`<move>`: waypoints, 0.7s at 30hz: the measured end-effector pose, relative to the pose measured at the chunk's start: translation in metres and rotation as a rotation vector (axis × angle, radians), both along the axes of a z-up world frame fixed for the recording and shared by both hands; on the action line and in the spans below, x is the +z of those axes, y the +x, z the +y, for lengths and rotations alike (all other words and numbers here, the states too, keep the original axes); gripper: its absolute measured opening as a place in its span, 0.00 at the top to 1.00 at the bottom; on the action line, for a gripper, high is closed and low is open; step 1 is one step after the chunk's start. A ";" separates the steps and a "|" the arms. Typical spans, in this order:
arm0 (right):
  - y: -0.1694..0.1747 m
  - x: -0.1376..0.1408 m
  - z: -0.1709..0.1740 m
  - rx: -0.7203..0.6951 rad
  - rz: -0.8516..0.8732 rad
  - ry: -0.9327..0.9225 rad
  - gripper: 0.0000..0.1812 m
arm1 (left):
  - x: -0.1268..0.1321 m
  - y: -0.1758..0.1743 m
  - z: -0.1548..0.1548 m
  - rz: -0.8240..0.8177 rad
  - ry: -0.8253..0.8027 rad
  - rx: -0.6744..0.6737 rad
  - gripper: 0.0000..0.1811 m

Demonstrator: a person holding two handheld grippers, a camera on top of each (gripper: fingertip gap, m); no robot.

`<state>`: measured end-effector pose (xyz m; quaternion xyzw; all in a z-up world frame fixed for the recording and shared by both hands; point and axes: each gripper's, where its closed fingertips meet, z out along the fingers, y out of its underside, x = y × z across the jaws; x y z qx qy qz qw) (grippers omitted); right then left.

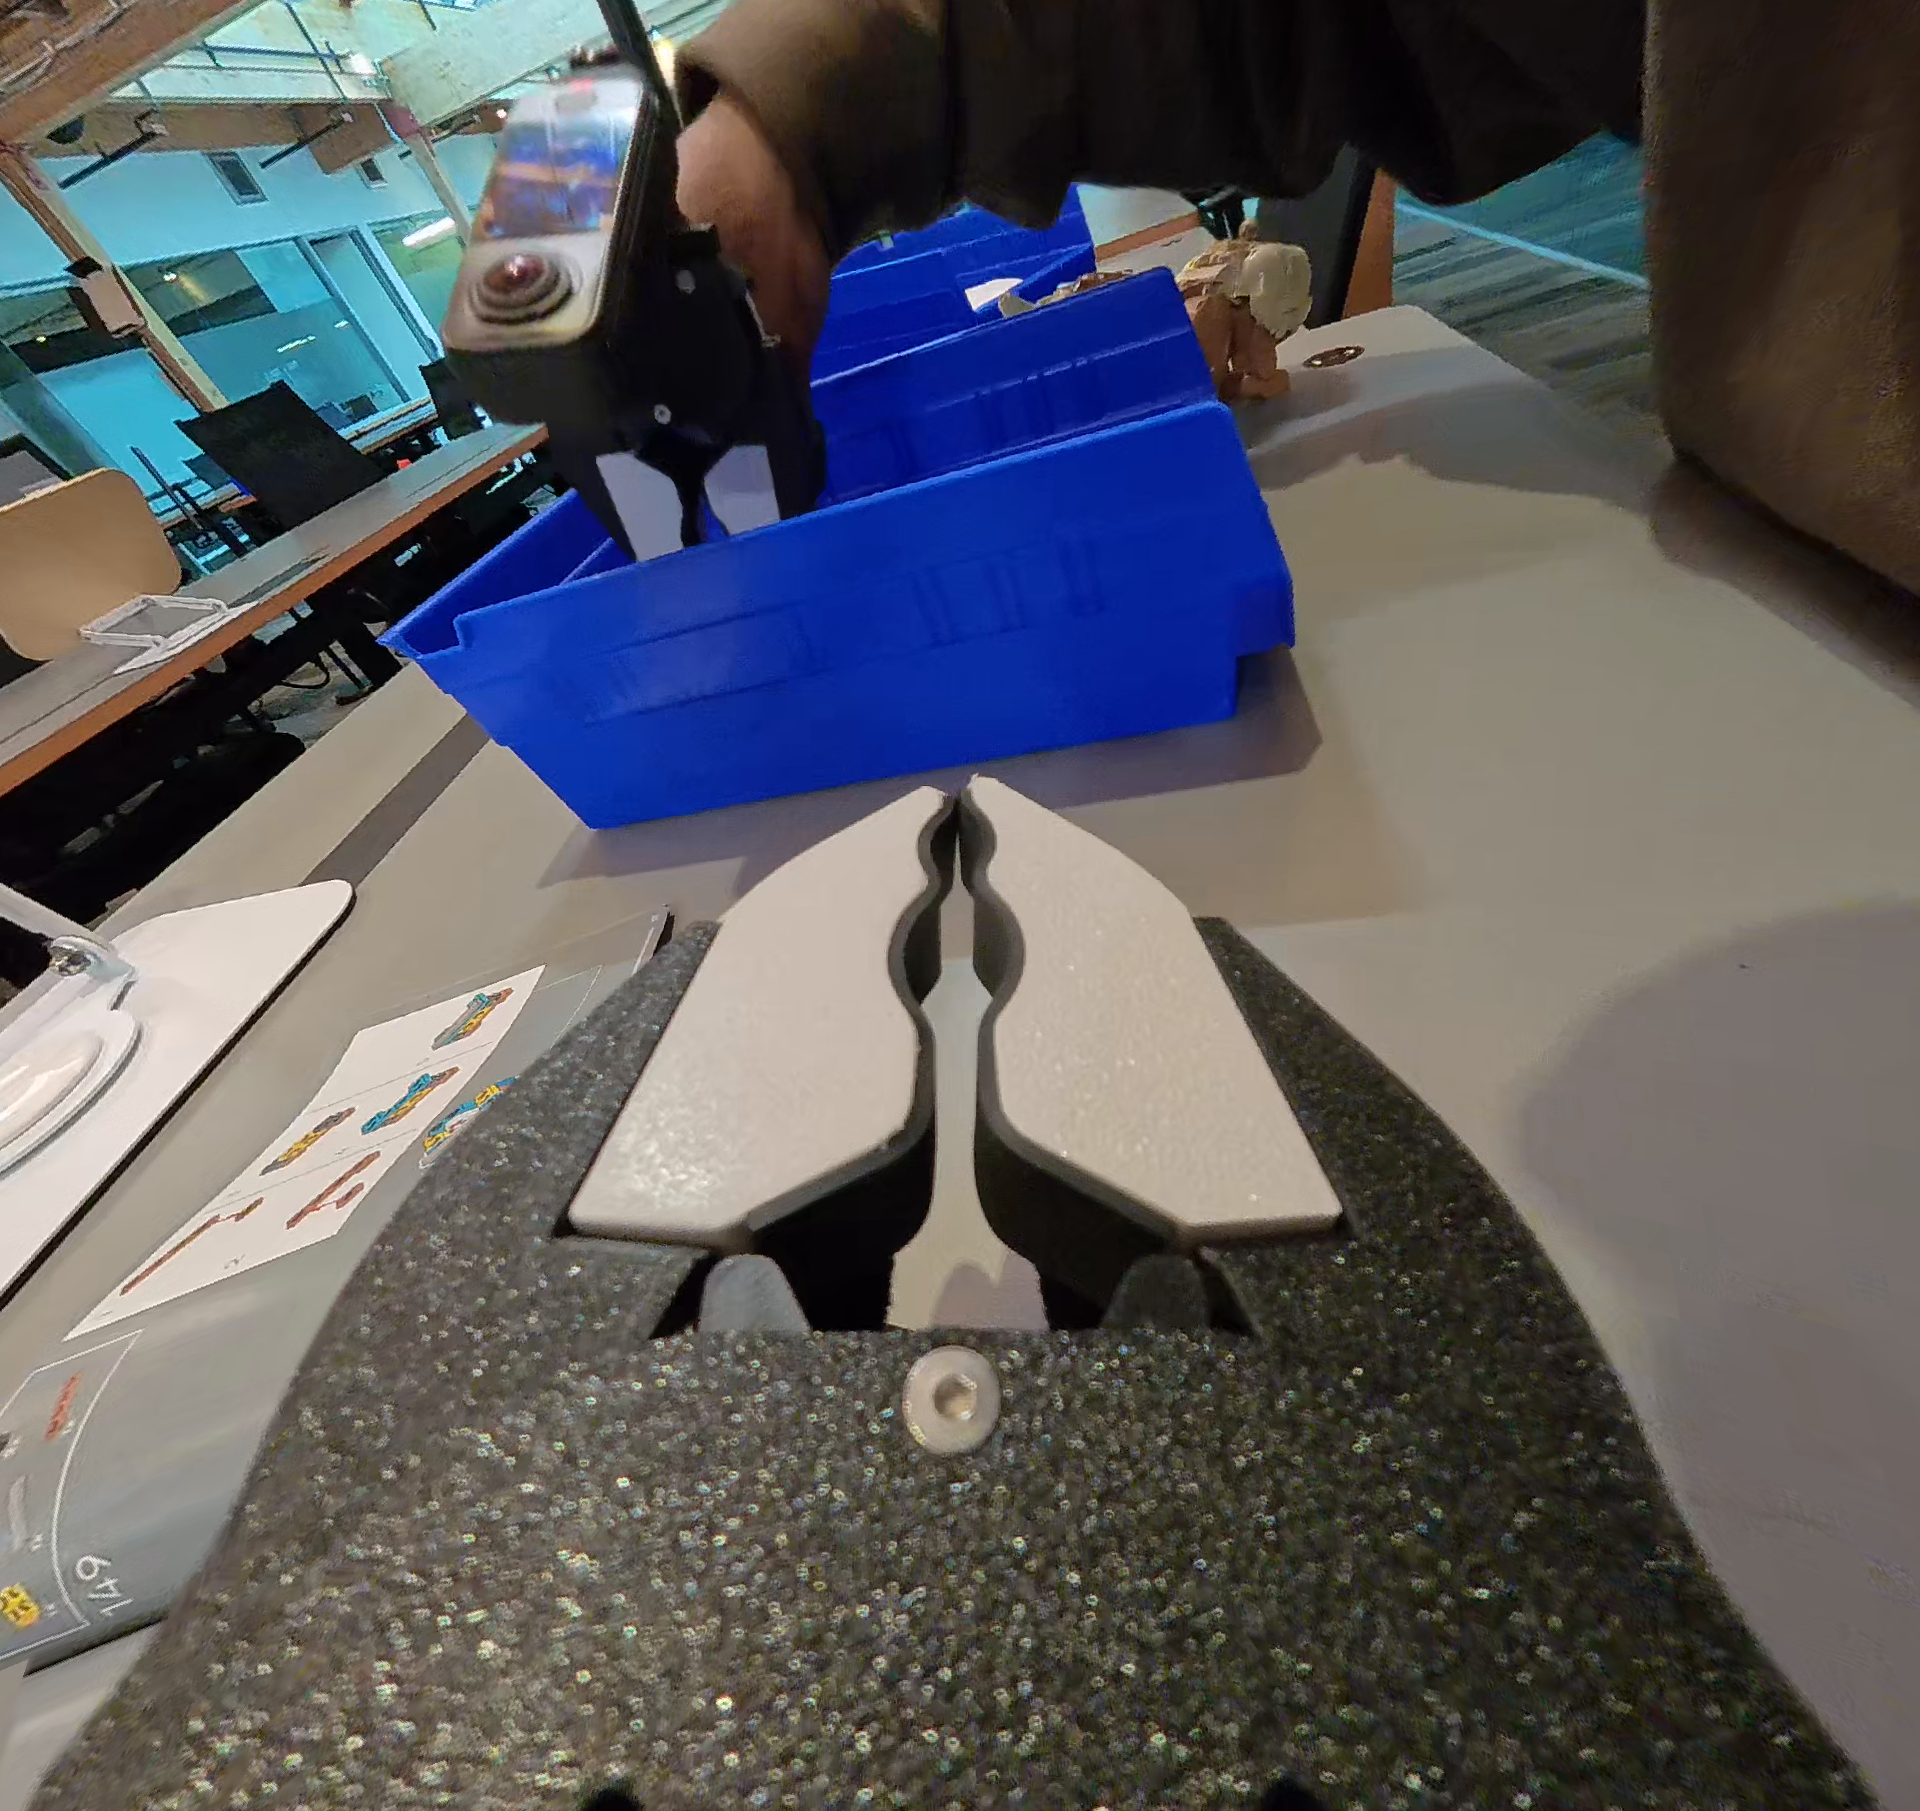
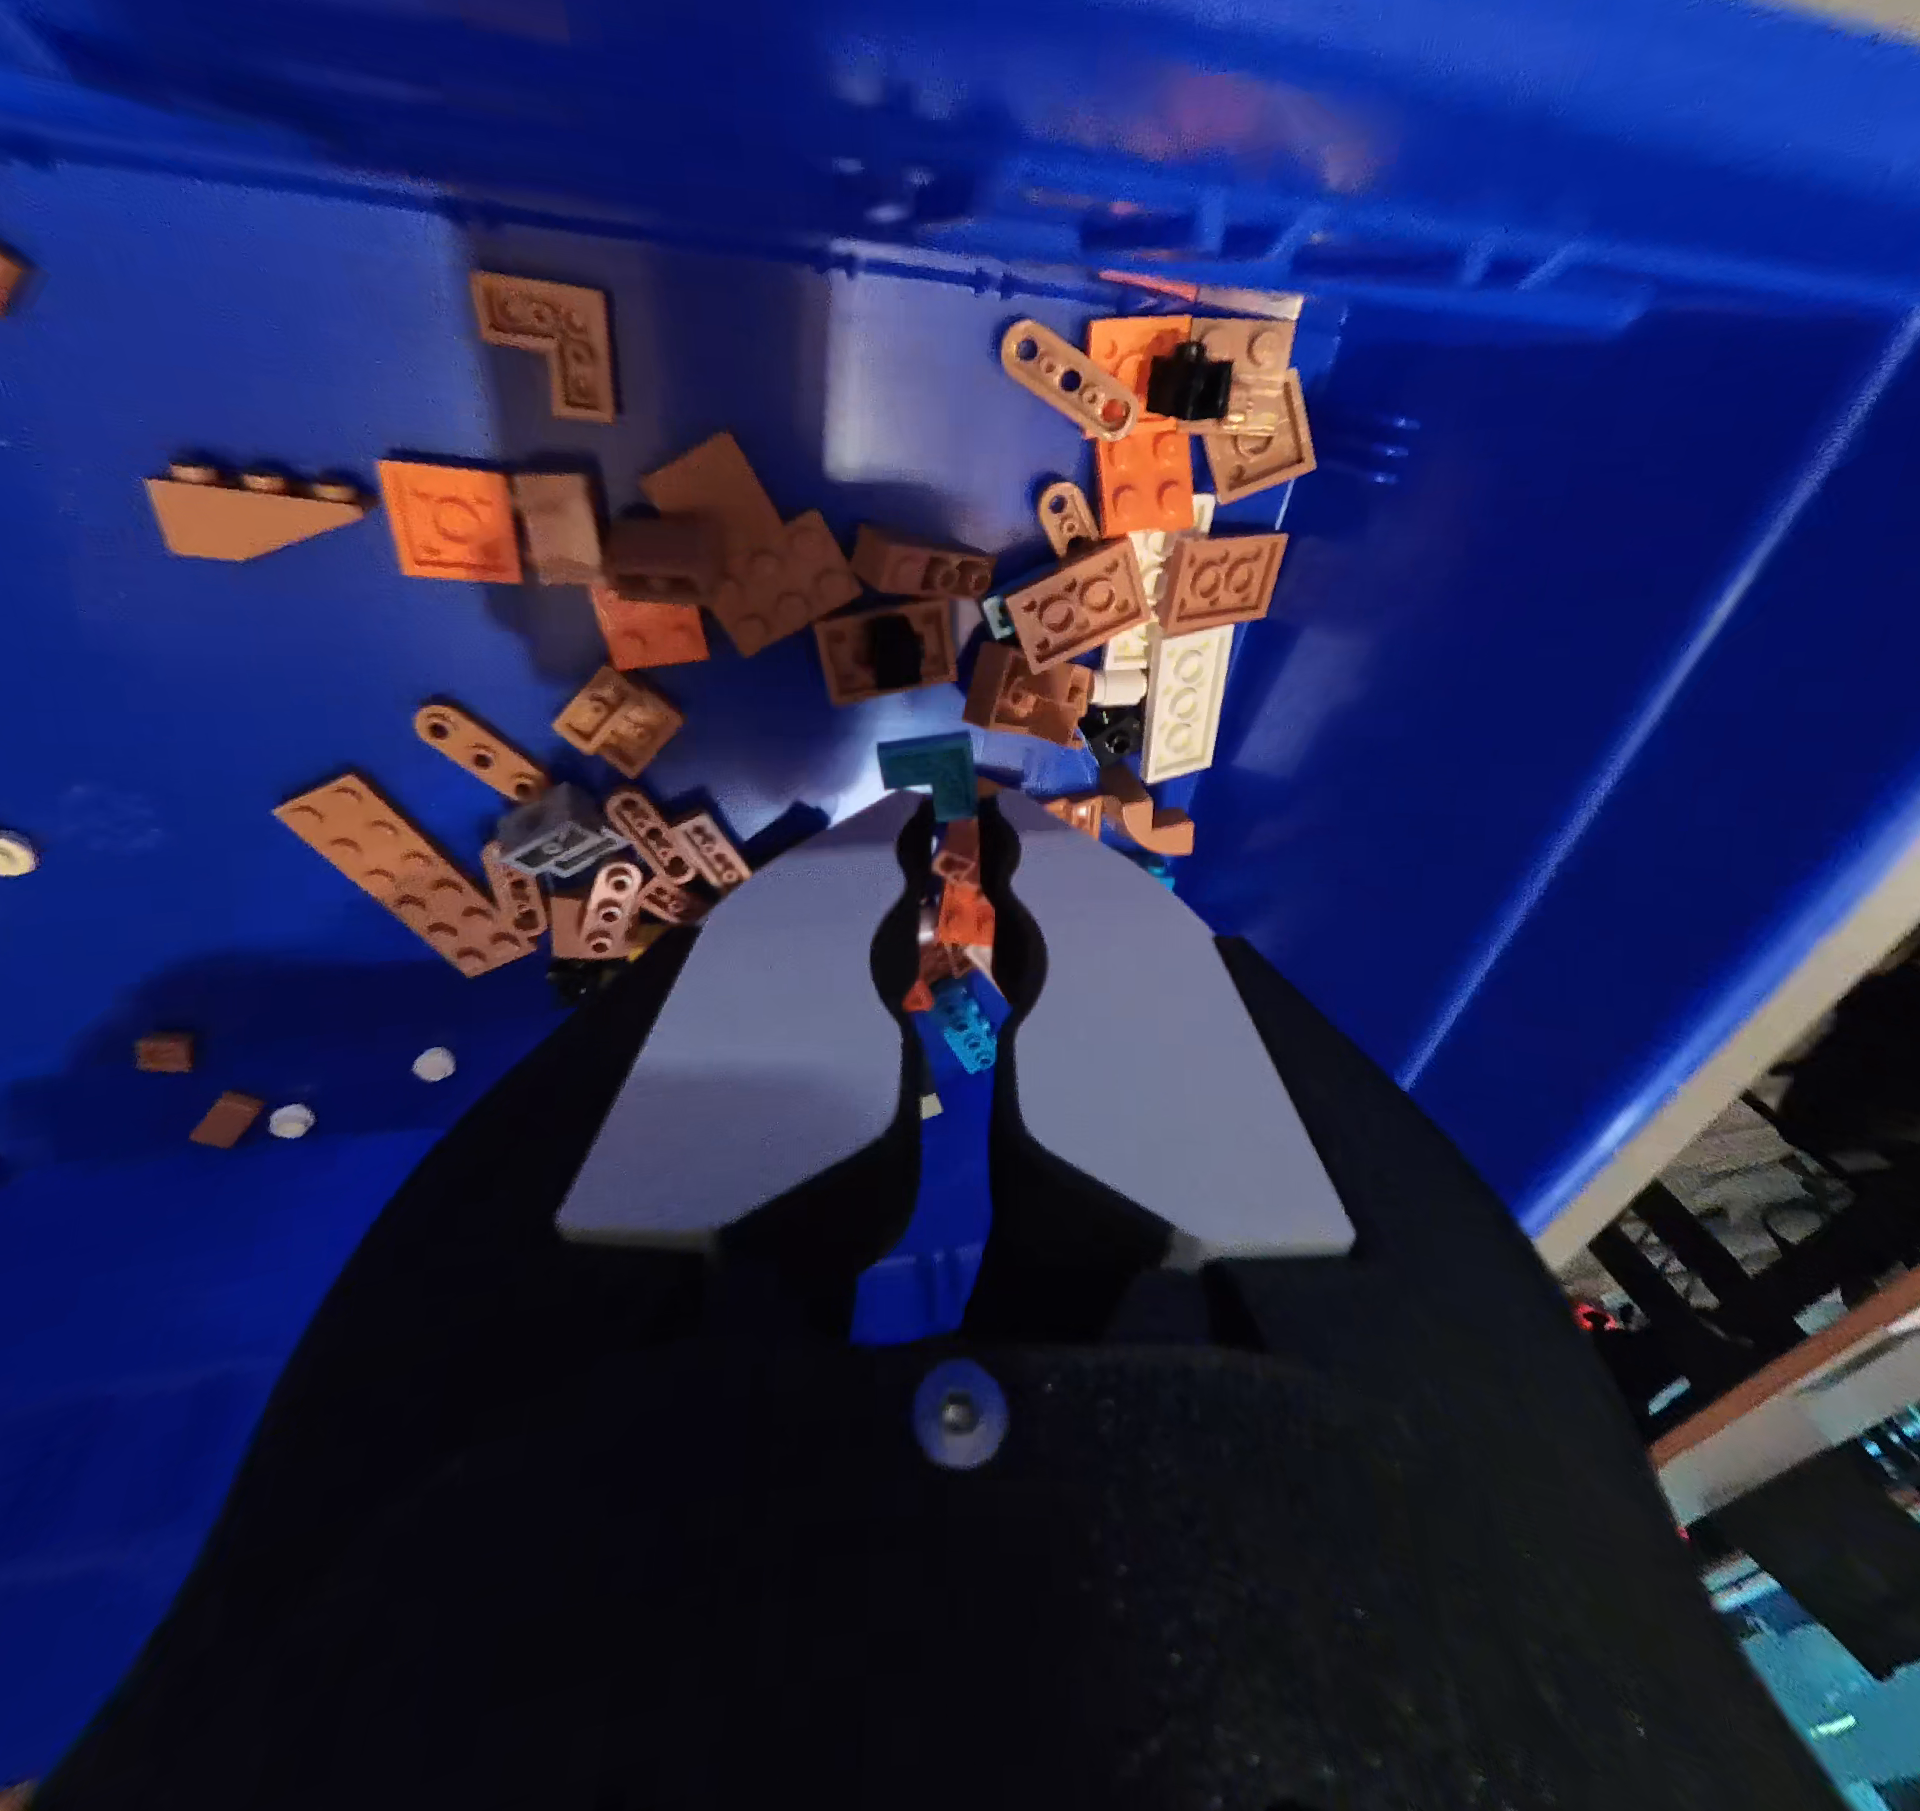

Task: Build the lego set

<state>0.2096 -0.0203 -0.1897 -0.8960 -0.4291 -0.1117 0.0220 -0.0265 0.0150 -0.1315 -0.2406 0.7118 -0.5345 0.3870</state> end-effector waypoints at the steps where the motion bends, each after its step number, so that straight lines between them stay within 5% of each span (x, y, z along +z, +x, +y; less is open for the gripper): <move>1: -0.001 0.005 -0.001 -0.007 -0.012 0.009 0.95 | 0.000 0.000 0.000 0.000 -0.002 0.003 1.00; 9: -0.048 0.053 -0.008 -0.006 0.001 0.104 0.95 | 0.011 0.004 0.014 -0.013 -0.093 0.059 1.00; 15: -0.165 0.101 0.015 0.117 0.214 0.189 0.96 | 0.020 0.007 0.033 -0.015 -0.206 0.123 1.00; 21: -0.271 0.059 0.029 0.284 0.245 0.049 0.95 | 0.031 0.006 0.064 -0.025 -0.295 0.223 1.00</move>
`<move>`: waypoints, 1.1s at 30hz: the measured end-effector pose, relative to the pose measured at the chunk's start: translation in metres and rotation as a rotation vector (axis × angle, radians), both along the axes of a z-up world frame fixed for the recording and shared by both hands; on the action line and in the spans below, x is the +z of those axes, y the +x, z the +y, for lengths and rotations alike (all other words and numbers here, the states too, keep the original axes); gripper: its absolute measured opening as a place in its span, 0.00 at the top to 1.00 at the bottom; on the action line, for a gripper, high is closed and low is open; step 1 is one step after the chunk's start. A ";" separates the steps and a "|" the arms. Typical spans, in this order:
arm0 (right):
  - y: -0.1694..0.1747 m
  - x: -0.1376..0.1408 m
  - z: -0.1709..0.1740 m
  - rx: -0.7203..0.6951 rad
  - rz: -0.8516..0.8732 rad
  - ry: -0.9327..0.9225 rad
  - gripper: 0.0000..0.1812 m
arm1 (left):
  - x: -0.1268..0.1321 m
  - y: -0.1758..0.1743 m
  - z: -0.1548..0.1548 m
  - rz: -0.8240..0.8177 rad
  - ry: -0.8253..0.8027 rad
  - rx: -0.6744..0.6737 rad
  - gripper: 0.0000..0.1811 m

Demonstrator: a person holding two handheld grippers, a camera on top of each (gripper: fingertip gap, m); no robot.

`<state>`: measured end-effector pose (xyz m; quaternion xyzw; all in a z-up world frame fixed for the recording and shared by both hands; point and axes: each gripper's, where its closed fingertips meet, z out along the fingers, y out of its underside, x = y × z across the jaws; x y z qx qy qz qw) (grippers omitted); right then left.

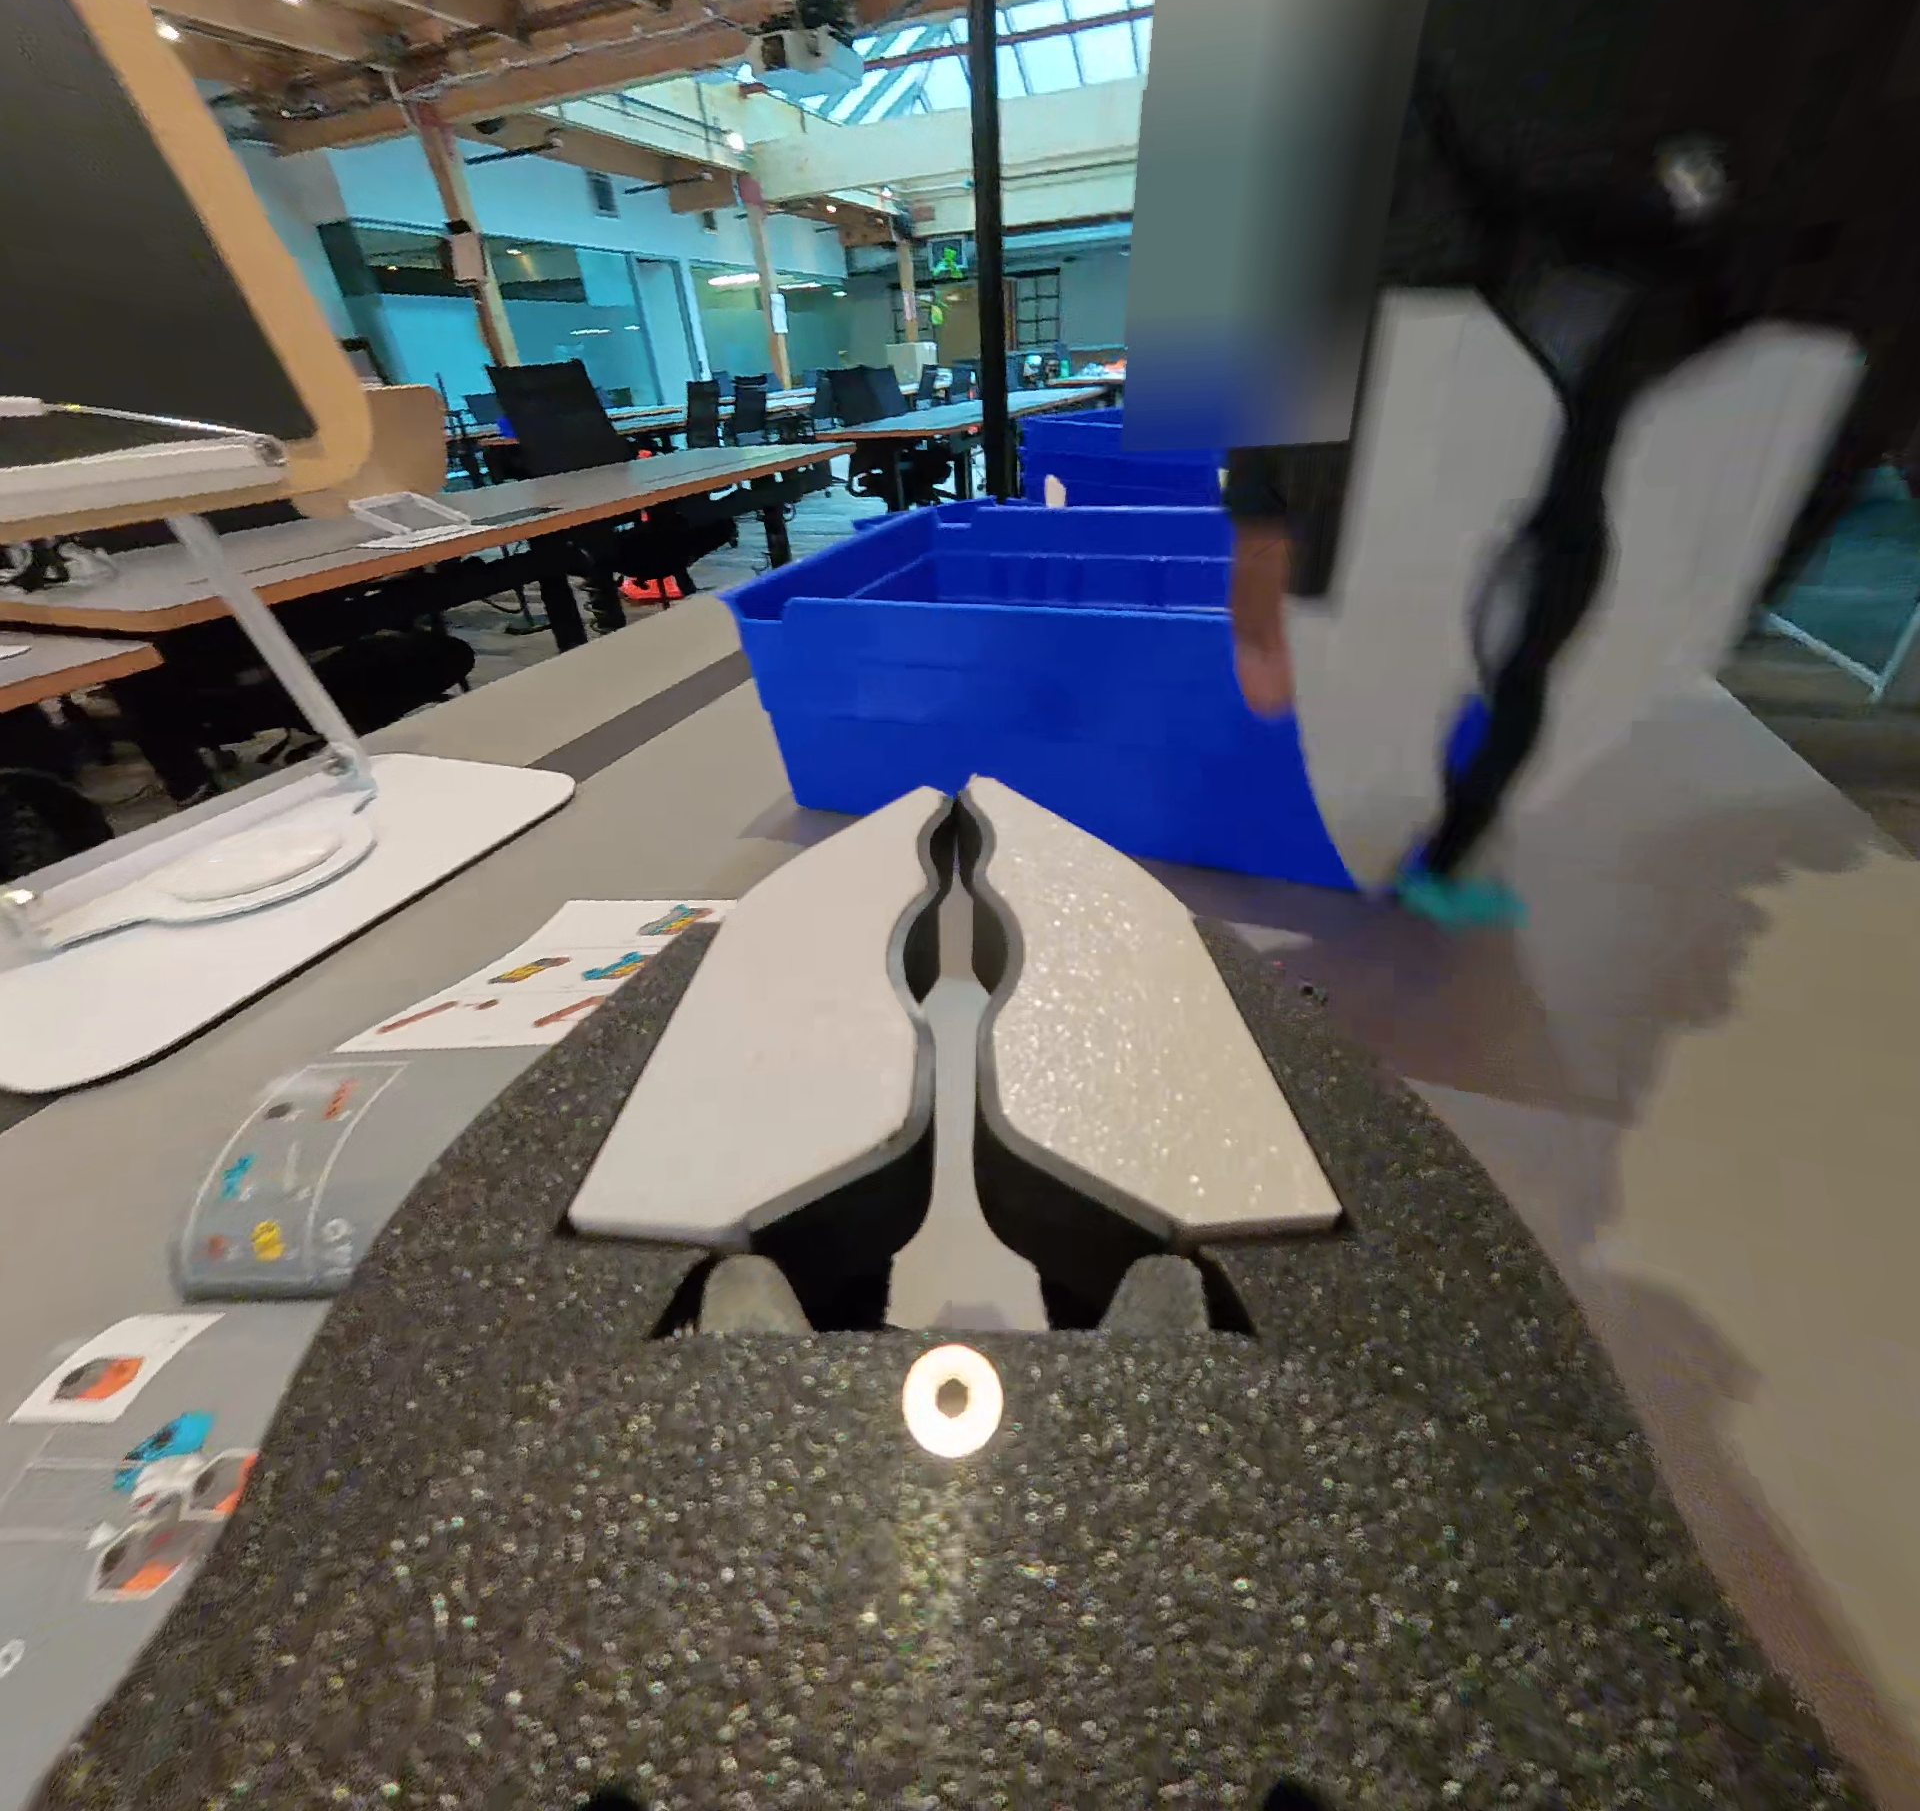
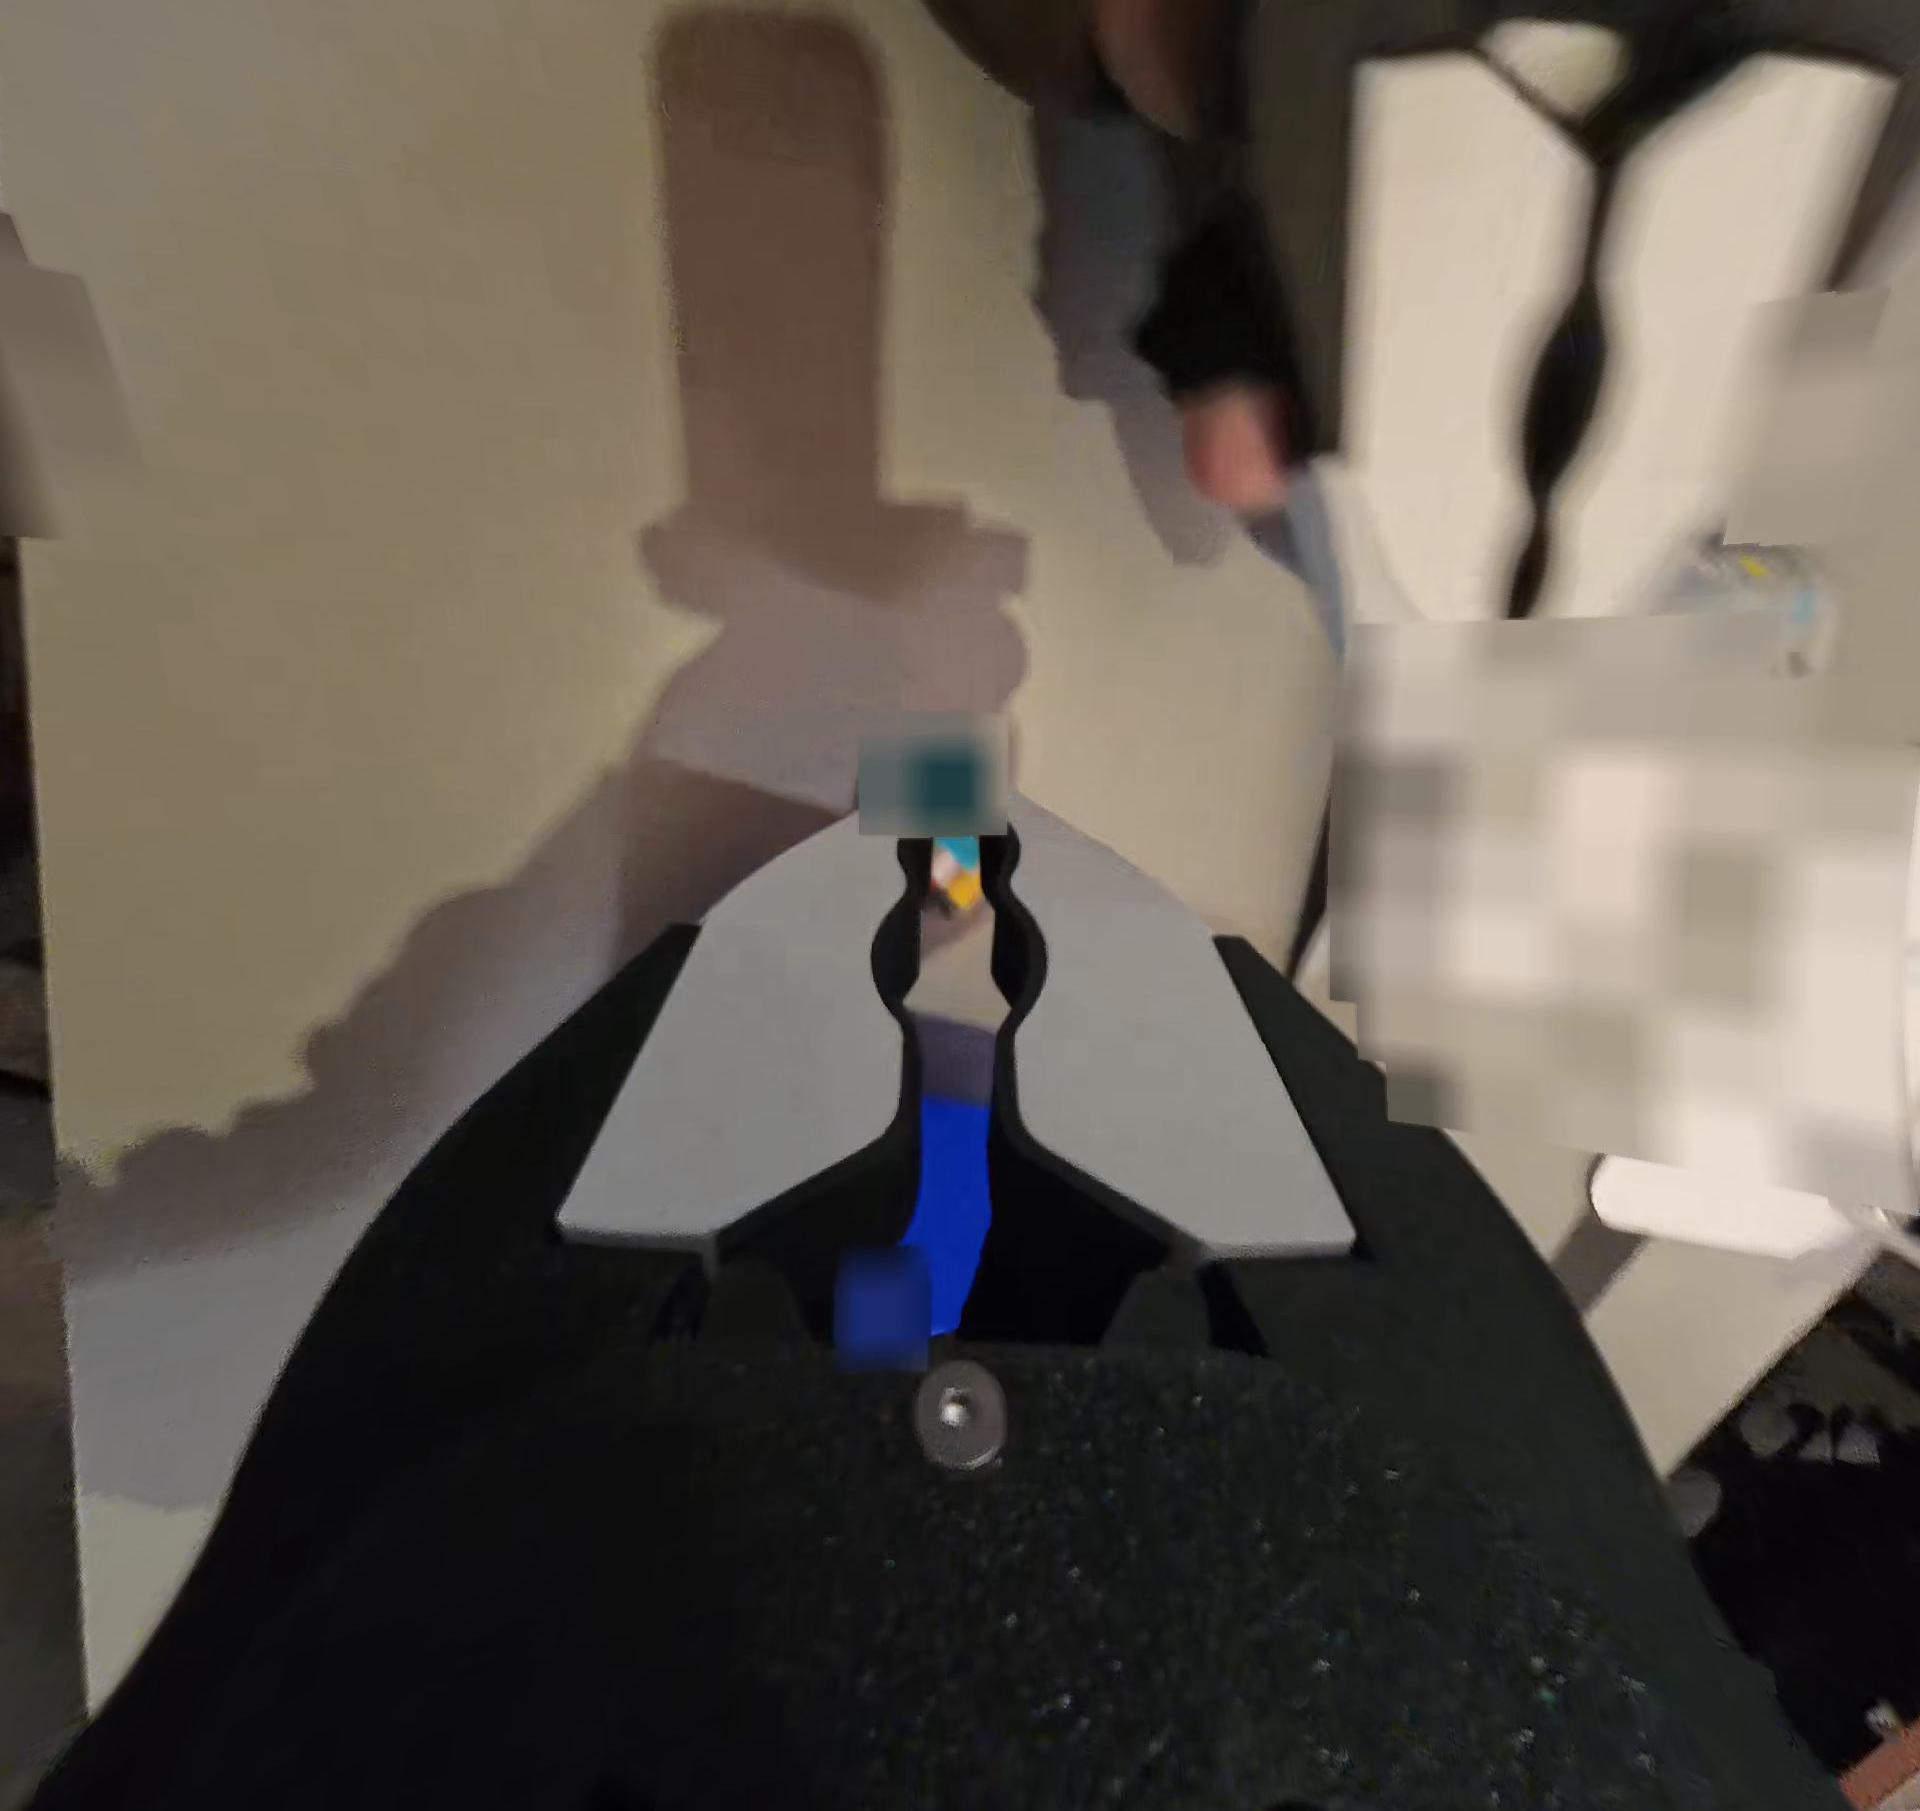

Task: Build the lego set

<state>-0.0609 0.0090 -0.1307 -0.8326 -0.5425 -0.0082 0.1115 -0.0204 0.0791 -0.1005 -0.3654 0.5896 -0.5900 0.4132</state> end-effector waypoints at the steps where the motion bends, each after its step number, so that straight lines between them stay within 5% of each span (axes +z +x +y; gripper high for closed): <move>1: -0.012 -0.013 -0.001 0.013 -0.002 -0.030 0.95 | 0.001 -0.001 0.004 0.004 -0.012 0.006 1.00; 9: -0.036 -0.089 -0.012 -0.018 -0.072 -0.211 0.95 | -0.002 -0.001 0.024 0.022 -0.076 0.060 1.00; 13: -0.040 -0.077 -0.006 -0.029 -0.035 -0.177 0.91 | -0.004 0.000 0.021 0.031 -0.062 0.054 1.00; 17: -0.028 -0.027 0.004 -0.070 0.082 -0.076 0.89 | -0.003 0.000 0.023 0.029 -0.067 0.060 1.00; 21: 0.045 0.041 0.011 -0.216 0.131 0.102 0.90 | -0.004 0.000 0.026 0.031 -0.082 0.067 1.00; 24: 0.123 0.068 0.000 -0.350 0.147 0.176 0.91 | -0.004 0.001 0.026 0.029 -0.081 0.072 1.00; 29: 0.213 0.036 -0.024 -0.508 0.176 0.122 0.91 | -0.005 0.001 0.022 0.027 -0.060 0.067 1.00; 33: 0.237 -0.006 -0.031 -0.489 0.125 0.031 0.92 | -0.004 0.001 0.023 0.023 -0.065 0.065 1.00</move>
